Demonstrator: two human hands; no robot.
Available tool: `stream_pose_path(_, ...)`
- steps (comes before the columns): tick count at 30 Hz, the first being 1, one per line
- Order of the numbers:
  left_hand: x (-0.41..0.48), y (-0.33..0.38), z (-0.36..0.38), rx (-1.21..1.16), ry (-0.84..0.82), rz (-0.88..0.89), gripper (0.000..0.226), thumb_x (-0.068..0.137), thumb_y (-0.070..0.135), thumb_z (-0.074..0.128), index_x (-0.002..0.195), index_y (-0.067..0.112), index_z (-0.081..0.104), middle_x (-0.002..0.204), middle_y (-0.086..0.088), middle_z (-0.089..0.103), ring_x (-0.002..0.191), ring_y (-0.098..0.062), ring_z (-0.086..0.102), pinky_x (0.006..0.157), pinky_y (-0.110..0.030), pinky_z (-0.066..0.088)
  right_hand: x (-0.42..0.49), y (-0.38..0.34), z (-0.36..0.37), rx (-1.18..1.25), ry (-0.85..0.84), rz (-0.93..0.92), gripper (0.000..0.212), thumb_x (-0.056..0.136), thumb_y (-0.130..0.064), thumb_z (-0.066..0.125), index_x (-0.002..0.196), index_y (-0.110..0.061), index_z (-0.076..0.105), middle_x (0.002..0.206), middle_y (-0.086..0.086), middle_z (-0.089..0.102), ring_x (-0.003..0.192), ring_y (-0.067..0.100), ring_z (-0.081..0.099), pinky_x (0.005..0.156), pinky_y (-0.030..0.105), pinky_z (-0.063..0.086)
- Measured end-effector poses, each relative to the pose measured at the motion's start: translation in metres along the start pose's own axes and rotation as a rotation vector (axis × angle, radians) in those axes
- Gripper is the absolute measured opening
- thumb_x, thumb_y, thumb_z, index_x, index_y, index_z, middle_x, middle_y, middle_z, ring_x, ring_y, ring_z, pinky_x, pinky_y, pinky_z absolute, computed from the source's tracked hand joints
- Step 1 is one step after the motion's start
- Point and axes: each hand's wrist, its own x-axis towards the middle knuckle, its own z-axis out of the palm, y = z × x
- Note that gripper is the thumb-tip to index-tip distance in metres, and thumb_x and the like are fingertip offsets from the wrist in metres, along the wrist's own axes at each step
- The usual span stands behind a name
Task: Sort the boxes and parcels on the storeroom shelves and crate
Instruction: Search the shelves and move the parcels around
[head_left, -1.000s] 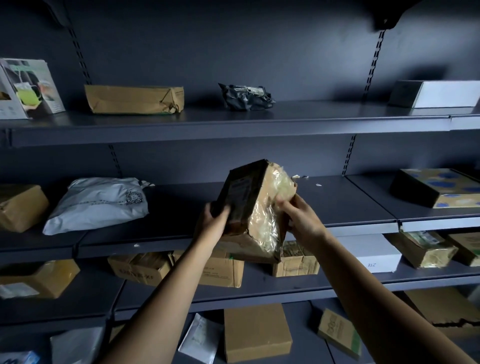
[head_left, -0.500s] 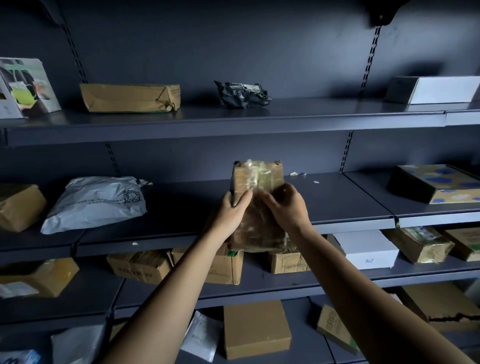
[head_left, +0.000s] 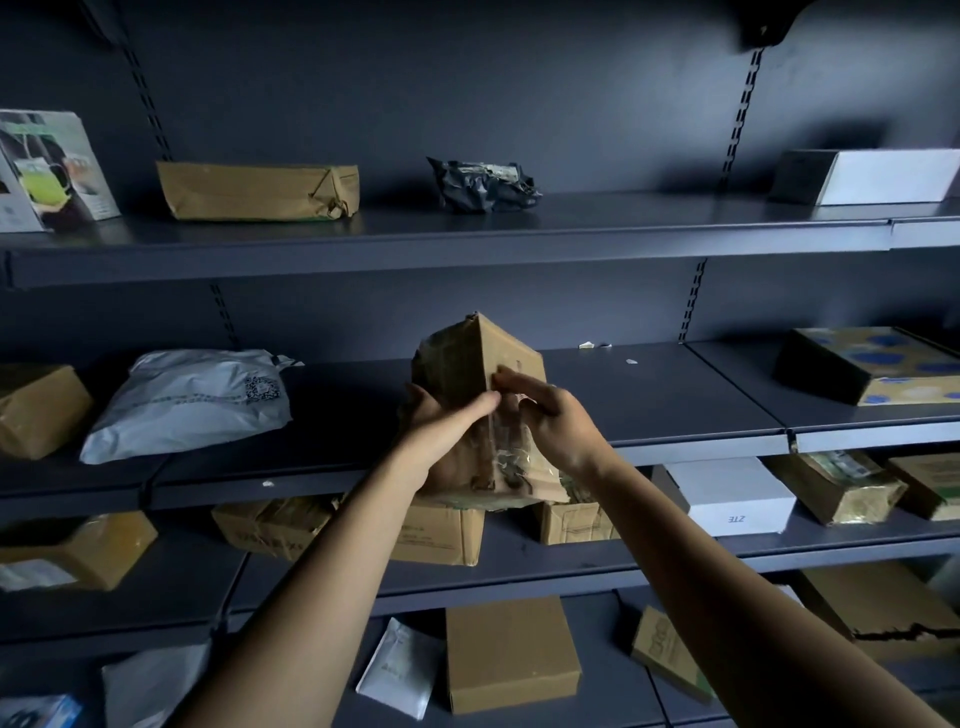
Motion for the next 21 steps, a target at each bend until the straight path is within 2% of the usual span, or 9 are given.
stream_pose_path(2,0.001,-0.005,-0.002,-0.083,0.005,-0.025,0.114,0.059,0.078,0.07,0.152,0.029,0.024,0.153,-0.003,0.032,0.138,-0.028,0.034,0.114,-0.049,0.029,0.003,0.007,-0.002,-0.085,0.048,-0.004,0.04,0.095,-0.002,0.05,0.132,-0.013,0.059,0.13,0.002,0.062,0.119,0.011,0.055,0.089,0.007,0.041)
stream_pose_path(5,-0.001,-0.01,-0.006,-0.252,-0.117,-0.086,0.073,0.078,0.069,0.06,0.133,0.022,0.051,0.132,-0.005,0.055,0.116,-0.024,0.054,0.103,-0.039,0.04,0.007,0.03,-0.004,-0.226,0.256,0.131,0.04,0.089,-0.012,0.062,0.129,-0.011,0.057,0.124,0.013,0.06,0.117,0.03,0.055,0.098,0.039,0.046)
stream_pose_path(6,-0.002,-0.012,-0.008,-0.289,-0.145,-0.087,0.063,0.081,0.066,0.057,0.125,0.02,0.057,0.124,-0.007,0.061,0.109,-0.024,0.058,0.097,-0.038,0.044,0.006,0.038,-0.005,-0.205,0.265,0.219,0.047,0.088,-0.019,0.066,0.132,-0.011,0.053,0.128,0.015,0.056,0.119,0.032,0.053,0.101,0.044,0.044)
stream_pose_path(9,0.0,-0.02,-0.013,-0.354,-0.113,-0.064,0.058,0.085,0.065,0.051,0.116,0.017,0.064,0.11,-0.01,0.068,0.1,-0.026,0.064,0.079,-0.036,0.049,-0.003,0.052,-0.011,0.199,0.15,0.462,0.069,0.082,-0.049,0.07,0.137,-0.015,0.048,0.137,0.012,0.053,0.122,0.028,0.053,0.102,0.043,0.046)
stream_pose_path(11,0.002,-0.024,-0.014,-0.408,-0.098,-0.04,0.056,0.088,0.062,0.046,0.111,0.016,0.067,0.107,-0.012,0.07,0.1,-0.029,0.065,0.083,-0.038,0.051,-0.012,0.055,-0.015,0.475,-0.037,0.52,0.071,0.077,-0.071,0.06,0.132,-0.025,0.058,0.132,0.006,0.062,0.12,0.028,0.058,0.102,0.05,0.044)
stream_pose_path(13,0.002,-0.025,-0.011,-0.477,-0.102,0.01,0.051,0.093,0.055,0.04,0.105,0.013,0.068,0.102,-0.013,0.071,0.097,-0.029,0.065,0.085,-0.039,0.05,-0.02,0.055,-0.019,0.634,-0.248,0.487,0.067,0.083,-0.078,0.043,0.132,-0.035,0.057,0.132,0.005,0.062,0.122,0.032,0.058,0.102,0.057,0.043)
stream_pose_path(15,0.001,-0.025,-0.007,-0.534,-0.099,0.046,0.047,0.096,0.049,0.036,0.096,0.014,0.067,0.093,-0.01,0.071,0.091,-0.028,0.064,0.081,-0.037,0.049,-0.023,0.053,-0.019,0.679,-0.32,0.428,0.064,0.091,-0.073,0.033,0.137,-0.033,0.052,0.134,0.006,0.06,0.123,0.032,0.058,0.099,0.056,0.047)
stream_pose_path(17,0.001,-0.023,-0.004,-0.533,-0.085,0.021,0.045,0.098,0.047,0.035,0.094,0.015,0.066,0.092,-0.01,0.069,0.091,-0.027,0.062,0.08,-0.036,0.048,-0.022,0.05,-0.015,0.7,-0.209,0.389,0.058,0.094,-0.064,0.042,0.137,-0.025,0.051,0.131,0.009,0.062,0.12,0.033,0.059,0.091,0.051,0.054)
stream_pose_path(21,0.007,-0.017,-0.003,-0.221,0.16,-0.001,0.035,0.101,0.032,0.039,0.124,0.011,0.057,0.123,-0.013,0.059,0.108,-0.028,0.055,0.089,-0.035,0.042,-0.017,0.042,-0.008,0.658,0.084,0.382,0.071,0.077,-0.052,0.071,0.133,-0.014,0.05,0.114,0.013,0.068,0.093,0.026,0.071,0.068,0.036,0.058)
